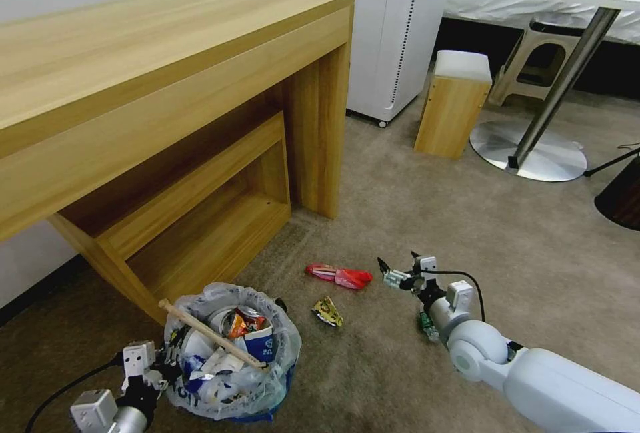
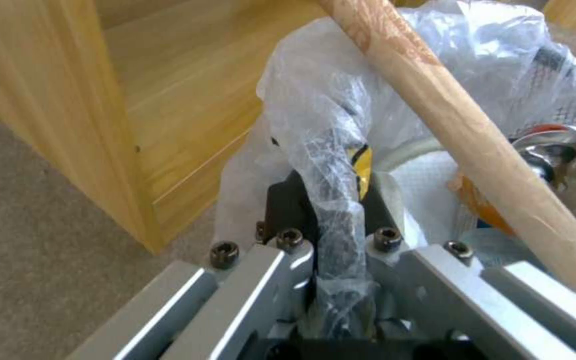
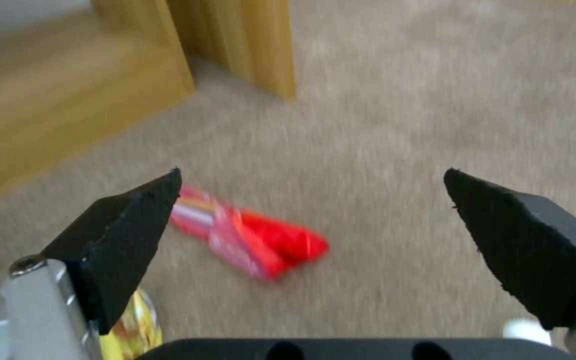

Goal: Pick up the trash bin and place the garbage on the floor into it.

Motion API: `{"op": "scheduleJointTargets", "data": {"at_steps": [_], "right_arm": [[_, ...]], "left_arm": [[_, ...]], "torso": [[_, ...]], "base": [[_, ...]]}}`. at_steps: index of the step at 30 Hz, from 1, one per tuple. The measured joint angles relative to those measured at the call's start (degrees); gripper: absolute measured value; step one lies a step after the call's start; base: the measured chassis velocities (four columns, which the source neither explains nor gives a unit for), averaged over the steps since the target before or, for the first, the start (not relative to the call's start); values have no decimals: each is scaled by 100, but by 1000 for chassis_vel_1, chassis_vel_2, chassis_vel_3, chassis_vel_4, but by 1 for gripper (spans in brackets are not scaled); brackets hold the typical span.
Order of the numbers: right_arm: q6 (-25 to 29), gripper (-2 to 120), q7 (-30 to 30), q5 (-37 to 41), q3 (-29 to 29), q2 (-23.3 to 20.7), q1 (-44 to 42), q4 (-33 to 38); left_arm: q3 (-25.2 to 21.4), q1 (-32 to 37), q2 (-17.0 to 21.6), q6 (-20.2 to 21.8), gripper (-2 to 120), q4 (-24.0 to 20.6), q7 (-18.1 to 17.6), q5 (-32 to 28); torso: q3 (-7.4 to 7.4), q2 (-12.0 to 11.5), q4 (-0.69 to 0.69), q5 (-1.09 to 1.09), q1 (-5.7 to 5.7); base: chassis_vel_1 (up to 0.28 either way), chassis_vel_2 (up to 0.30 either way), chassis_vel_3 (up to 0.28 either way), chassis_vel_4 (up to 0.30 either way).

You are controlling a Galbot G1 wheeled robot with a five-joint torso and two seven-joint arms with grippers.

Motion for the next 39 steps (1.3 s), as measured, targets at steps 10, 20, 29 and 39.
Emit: {"op": "scheduleJointTargets", "data": {"at_steps": [10, 20, 29, 39], "right_arm": [[-308, 100, 237, 54, -939, 474, 465, -405], [-351, 100, 324, -147, -1361, 1137, 626, -1310], [-415, 92, 400, -455, -1699, 1794, 835, -2240], [-300, 91, 322, -703, -2126, 2411, 1059, -2801]], "left_arm": [[38, -97, 111, 16, 3, 124, -6, -58], [12, -79, 35, -6, 3, 125, -10, -74], [-6, -35, 3, -50, 3, 84, -6, -66], [-8, -64, -36, -82, 3, 100, -6, -80]], "torso": [[0, 0, 3, 1, 0], [0, 0, 4, 1, 0], [0, 0, 4, 1, 0], [0, 0, 4, 1, 0]], "base": [[0, 0, 0, 0], [0, 0, 0, 0], [0, 0, 0, 0], [0, 0, 0, 0]]}}
